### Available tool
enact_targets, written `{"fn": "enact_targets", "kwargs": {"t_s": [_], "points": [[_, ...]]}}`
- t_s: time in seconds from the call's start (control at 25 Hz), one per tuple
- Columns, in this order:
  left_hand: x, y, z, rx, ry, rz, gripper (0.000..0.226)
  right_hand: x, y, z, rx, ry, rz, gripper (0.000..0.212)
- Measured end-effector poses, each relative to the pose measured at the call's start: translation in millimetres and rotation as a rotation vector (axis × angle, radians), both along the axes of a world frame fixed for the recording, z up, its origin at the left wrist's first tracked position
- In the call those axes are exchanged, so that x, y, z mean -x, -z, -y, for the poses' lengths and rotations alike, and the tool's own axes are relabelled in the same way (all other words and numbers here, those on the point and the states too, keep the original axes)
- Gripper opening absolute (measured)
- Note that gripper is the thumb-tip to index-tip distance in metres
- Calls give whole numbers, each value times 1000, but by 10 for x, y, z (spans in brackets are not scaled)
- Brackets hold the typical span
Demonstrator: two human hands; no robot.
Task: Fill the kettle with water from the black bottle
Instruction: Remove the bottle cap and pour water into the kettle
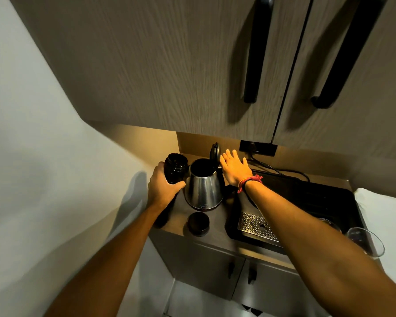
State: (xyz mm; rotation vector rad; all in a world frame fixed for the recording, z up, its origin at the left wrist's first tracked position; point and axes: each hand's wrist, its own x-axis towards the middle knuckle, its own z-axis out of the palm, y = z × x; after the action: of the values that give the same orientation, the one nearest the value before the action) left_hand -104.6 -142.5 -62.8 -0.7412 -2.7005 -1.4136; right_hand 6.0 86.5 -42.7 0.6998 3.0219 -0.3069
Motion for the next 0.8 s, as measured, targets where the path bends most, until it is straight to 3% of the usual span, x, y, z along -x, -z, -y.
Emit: {"fn": "enact_targets", "kwargs": {"t_s": [0.4,0.8], "points": [[61,-413,-64,568,118,-314,79,-34,-2,13,9,-10,-21,54],[69,-554,-221,823,143,-423,86,-36,-17,-20,21,-1,-42,48]]}}
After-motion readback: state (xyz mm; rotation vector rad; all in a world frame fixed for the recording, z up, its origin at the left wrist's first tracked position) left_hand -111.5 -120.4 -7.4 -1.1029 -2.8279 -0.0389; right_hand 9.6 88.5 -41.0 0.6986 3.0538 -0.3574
